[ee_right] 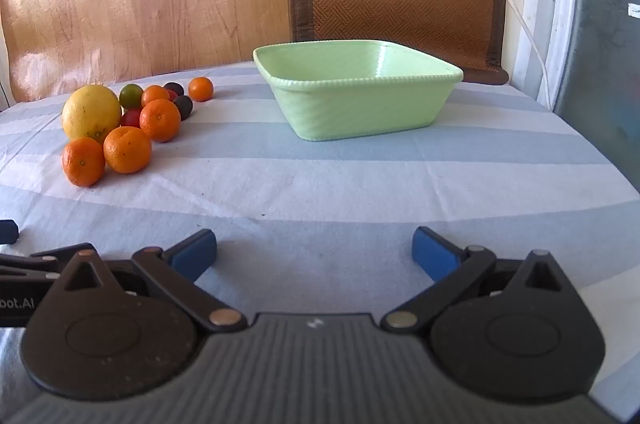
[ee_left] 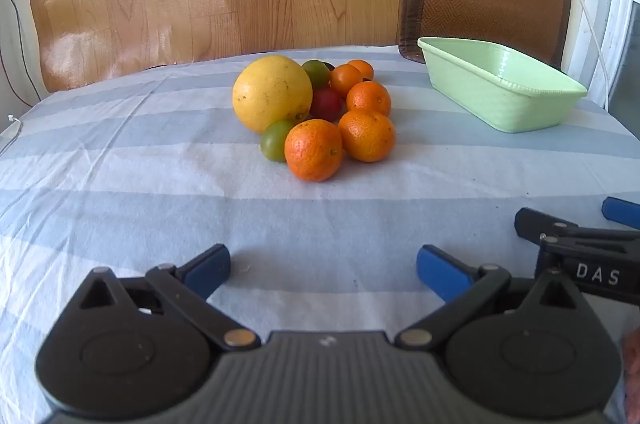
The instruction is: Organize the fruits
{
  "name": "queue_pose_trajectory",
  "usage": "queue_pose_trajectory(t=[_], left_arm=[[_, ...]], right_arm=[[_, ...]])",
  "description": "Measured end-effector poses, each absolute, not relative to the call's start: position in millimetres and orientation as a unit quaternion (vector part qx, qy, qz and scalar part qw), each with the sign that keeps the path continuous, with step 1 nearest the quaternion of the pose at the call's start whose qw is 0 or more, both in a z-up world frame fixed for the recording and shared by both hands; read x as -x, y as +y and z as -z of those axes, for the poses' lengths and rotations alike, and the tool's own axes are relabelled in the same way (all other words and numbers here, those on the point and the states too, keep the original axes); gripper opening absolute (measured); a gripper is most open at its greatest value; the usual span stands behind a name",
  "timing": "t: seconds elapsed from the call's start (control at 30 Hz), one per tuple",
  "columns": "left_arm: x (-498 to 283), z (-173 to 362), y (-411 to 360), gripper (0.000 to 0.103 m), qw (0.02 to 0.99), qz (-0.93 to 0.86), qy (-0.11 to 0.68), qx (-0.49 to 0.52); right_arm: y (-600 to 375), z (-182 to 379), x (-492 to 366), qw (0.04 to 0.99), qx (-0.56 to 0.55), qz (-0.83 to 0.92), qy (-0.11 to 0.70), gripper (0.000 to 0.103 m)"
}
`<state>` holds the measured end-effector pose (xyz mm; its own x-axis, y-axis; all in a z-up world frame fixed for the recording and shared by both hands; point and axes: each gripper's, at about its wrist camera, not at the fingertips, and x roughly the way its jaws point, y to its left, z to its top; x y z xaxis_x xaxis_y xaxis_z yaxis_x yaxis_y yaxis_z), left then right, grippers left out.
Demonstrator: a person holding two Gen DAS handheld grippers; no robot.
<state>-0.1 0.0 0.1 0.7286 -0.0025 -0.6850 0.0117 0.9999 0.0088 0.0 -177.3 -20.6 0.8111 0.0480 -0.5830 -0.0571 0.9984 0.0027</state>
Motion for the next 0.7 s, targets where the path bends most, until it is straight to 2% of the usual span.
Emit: queue_pose_trajectory(t=[0.7], left_arm=[[11.2, 0.5, 11.0, 0.103, 0.935, 0.049, 0.351, -0.016]], right_arm=[[-178.3, 20.8, 0.3, 0.949, 0.003, -0.032, 0.312, 0.103]])
